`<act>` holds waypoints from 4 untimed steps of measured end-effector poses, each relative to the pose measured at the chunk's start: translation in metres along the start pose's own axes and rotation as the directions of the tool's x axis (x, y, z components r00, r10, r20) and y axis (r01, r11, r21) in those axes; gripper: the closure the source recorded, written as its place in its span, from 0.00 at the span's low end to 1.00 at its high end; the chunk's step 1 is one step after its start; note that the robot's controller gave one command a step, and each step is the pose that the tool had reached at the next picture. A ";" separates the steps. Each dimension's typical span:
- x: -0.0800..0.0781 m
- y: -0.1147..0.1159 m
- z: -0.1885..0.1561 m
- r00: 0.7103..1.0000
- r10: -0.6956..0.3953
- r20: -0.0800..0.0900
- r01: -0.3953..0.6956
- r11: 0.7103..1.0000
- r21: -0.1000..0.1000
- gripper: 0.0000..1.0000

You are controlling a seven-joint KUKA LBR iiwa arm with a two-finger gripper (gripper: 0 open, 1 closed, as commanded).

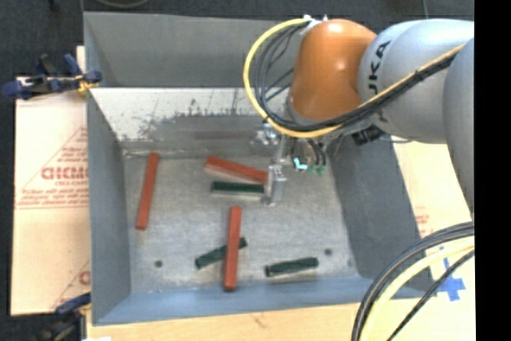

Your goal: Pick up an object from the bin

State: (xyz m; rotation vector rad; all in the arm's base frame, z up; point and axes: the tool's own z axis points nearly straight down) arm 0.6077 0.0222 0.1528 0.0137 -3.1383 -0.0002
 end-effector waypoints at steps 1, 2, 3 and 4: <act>0.015 0.052 0.082 0.978 -0.211 0.003 0.211 0.978 0.000 0.00; 0.011 0.063 0.082 0.575 -0.818 0.006 0.818 0.575 0.006 0.00; 0.010 0.064 0.081 0.580 -0.815 0.008 0.815 0.580 0.005 1.00; -0.044 0.077 0.068 0.597 -0.802 0.008 0.802 0.597 0.008 1.00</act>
Offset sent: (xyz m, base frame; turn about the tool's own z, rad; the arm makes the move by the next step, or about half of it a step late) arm -0.0155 0.0518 -0.0811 -0.2133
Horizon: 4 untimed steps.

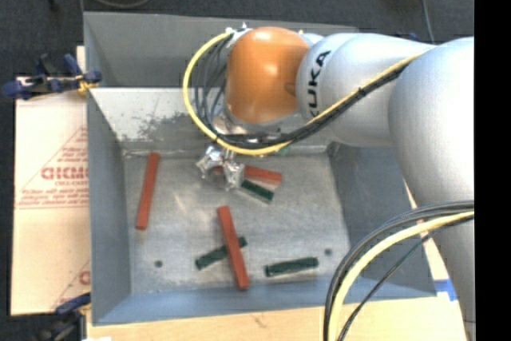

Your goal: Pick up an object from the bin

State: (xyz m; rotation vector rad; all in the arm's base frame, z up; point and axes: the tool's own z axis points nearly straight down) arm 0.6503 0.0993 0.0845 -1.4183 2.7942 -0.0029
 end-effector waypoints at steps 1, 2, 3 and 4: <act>-0.024 0.025 -0.146 0.999 -0.036 0.005 0.036 0.999 0.004 1.00; -0.022 0.026 -0.140 1.000 -0.031 -0.001 0.031 1.000 -0.004 1.00; -0.022 0.026 -0.140 1.000 -0.027 -0.002 0.027 1.000 -0.005 1.00; -0.022 0.026 -0.140 1.000 -0.025 -0.003 0.025 1.000 -0.005 1.00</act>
Offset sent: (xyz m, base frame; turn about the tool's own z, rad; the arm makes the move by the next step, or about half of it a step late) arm -0.0106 0.0334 0.1388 -0.0359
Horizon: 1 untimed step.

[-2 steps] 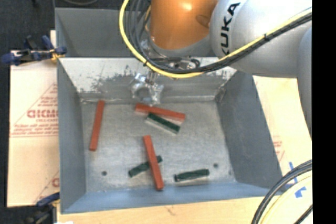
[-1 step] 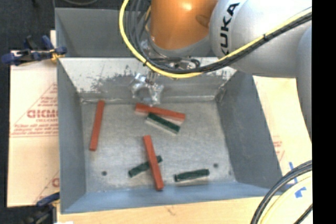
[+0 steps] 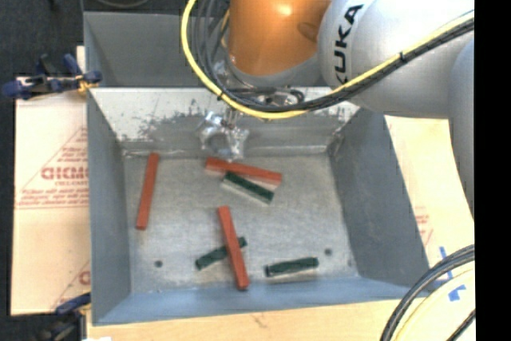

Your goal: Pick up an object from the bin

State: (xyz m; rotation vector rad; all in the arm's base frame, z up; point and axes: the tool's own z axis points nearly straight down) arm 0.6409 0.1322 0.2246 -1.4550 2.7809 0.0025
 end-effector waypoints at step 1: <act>0.021 0.006 0.027 0.994 -0.107 -0.002 0.107 0.994 0.001 1.00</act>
Offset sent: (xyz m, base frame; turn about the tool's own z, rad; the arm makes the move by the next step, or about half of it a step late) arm -0.0176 -0.0124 -0.0271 -0.1101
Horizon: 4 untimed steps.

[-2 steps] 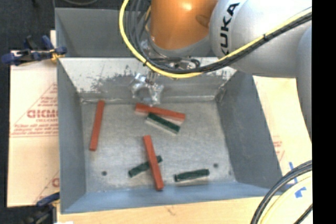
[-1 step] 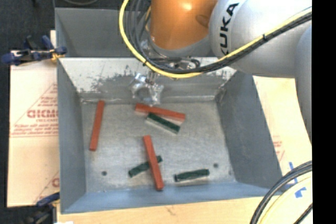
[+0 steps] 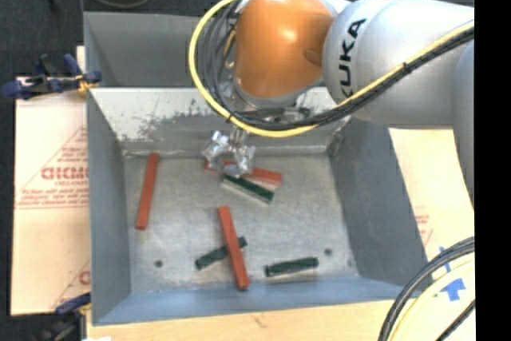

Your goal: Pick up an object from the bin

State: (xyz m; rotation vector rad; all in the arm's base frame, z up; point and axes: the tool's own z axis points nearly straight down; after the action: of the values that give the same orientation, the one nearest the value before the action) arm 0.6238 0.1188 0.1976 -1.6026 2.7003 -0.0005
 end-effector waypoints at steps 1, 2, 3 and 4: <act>-0.001 0.000 -0.001 1.000 0.003 0.003 -0.003 1.000 0.000 1.00; -0.001 0.000 -0.001 1.000 0.004 0.003 -0.004 1.000 0.000 0.00; 0.001 0.038 0.128 0.999 -0.040 0.001 0.040 0.999 0.001 0.00; -0.044 0.072 0.125 0.950 -0.313 0.005 0.313 0.950 0.007 0.00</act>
Offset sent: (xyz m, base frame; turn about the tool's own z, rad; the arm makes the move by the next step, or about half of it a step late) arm 0.0000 0.0000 0.0000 0.0000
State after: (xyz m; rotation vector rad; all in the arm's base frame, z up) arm 0.5824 0.1923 0.0730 -2.0052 2.4058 -0.0047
